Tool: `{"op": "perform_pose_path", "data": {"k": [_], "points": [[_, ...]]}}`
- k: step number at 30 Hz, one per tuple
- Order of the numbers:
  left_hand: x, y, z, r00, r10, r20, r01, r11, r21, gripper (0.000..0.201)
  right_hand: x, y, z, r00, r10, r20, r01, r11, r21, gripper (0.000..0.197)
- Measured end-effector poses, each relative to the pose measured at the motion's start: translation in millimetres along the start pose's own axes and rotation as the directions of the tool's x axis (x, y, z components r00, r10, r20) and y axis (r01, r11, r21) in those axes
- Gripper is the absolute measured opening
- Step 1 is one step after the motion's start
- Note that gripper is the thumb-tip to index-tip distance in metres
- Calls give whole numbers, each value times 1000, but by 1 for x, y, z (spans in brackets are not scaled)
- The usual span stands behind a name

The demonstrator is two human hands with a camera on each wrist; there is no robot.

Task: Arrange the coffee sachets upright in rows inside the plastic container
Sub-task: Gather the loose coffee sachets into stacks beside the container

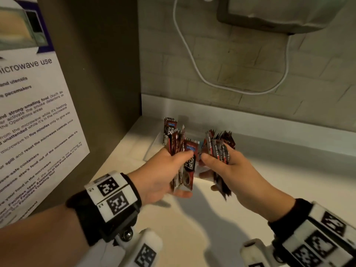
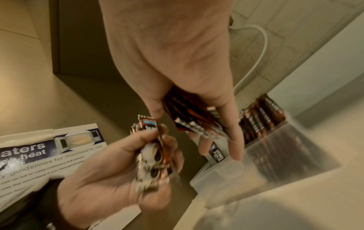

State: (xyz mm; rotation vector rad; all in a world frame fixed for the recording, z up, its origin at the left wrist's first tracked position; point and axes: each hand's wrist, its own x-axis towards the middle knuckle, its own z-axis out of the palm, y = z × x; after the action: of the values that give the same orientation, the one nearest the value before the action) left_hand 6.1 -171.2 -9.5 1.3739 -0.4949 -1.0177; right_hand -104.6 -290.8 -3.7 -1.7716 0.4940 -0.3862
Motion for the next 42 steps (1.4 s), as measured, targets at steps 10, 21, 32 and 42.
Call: {"op": "perform_pose_path", "data": {"k": [10, 21, 32, 42], "points": [[8, -22, 1, 963, 77, 260, -35, 986, -161, 92, 13, 4, 39, 995, 56, 78, -75, 964, 257, 72], [24, -7, -6, 977, 208, 39, -207, 978, -32, 36, 19, -7, 26, 981, 43, 189, -121, 896, 427, 76], [146, 20, -26, 972, 204, -120, -135, 894, 427, 64, 54, -4, -54, 854, -57, -517, 203, 951, 231, 17], [181, -11, -19, 985, -46, 165, -108, 576, 810, 63, 71, 47, -69, 858, 128, -498, -56, 986, 156, 35]]}}
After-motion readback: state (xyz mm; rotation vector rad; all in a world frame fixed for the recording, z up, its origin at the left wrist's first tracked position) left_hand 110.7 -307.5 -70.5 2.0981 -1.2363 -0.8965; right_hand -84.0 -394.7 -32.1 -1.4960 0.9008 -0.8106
